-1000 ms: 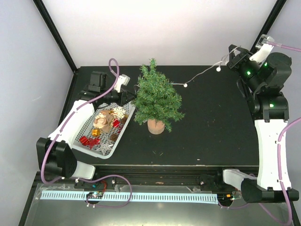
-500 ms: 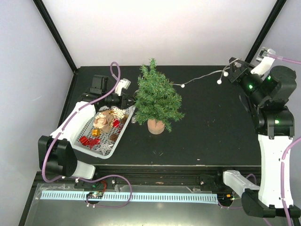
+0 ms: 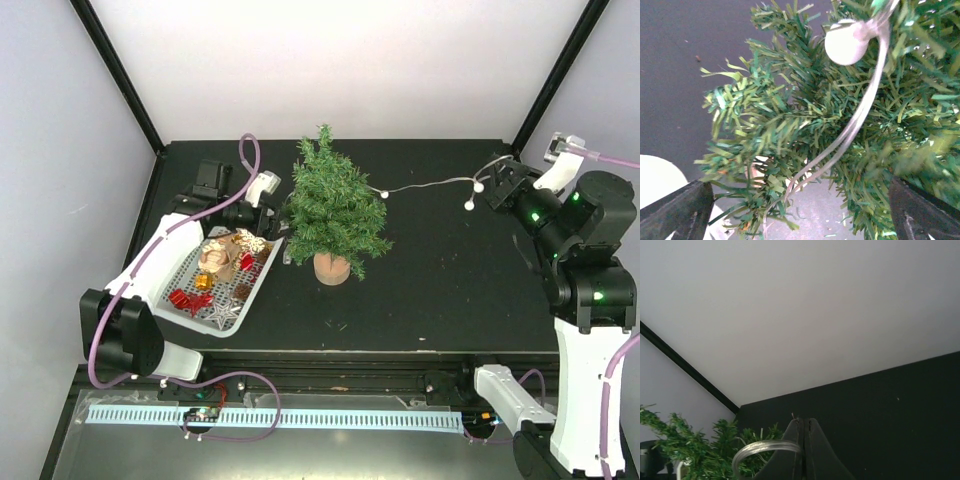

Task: Decorate the small christmas tree

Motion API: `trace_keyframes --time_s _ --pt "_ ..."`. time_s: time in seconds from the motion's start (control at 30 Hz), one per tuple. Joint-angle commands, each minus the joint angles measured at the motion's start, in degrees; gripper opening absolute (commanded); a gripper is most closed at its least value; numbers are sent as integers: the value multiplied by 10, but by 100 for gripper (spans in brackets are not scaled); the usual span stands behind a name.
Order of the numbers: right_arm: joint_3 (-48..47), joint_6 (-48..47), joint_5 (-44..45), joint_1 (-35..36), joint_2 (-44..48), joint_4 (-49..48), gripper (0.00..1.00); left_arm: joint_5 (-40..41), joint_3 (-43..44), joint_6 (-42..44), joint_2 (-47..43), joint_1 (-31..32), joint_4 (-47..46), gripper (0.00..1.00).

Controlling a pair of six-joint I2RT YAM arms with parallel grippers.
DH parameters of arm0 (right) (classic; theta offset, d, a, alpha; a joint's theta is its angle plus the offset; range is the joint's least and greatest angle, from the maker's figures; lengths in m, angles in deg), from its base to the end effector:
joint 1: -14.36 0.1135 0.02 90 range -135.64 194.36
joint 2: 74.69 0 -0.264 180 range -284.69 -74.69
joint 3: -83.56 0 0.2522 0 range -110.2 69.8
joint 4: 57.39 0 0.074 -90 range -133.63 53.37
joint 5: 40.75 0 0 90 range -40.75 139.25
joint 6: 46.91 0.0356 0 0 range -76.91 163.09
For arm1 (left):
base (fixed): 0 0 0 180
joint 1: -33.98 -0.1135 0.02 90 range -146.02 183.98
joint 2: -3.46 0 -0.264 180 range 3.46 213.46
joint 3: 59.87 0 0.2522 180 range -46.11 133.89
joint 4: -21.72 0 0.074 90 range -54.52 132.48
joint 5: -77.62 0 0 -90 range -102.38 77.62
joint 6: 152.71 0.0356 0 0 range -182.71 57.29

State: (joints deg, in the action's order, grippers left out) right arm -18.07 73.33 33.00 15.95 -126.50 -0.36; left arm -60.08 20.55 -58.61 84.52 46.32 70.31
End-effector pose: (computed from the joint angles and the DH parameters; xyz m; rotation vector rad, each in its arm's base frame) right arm 0.1265 0.0135 0.5001 0.2160 1.7214 0.6524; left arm 0.2827 -0.0888 0.2973 0.6987 2.2094 -1.0693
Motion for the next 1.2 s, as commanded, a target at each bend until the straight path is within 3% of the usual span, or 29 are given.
trace_keyframes --time_s 0.0,0.13,0.4,0.67,0.93,1.17 --pt "14 -13 20 3 0 19 1 58 59 37 -17 0 47 99" --pt "17 -19 16 8 0 24 1 101 80 36 -34 -16 53 99" --pt "38 -48 13 40 10 71 1 101 99 58 -104 -35 69 99" --pt "33 -86 75 201 4 152 1 114 193 85 -155 -42 105 99" --pt "57 -74 116 255 0 190 1 16 311 110 -142 -32 165 99" --pt "50 -64 193 306 -29 234 1 -7 345 190 -132 38 238 99"
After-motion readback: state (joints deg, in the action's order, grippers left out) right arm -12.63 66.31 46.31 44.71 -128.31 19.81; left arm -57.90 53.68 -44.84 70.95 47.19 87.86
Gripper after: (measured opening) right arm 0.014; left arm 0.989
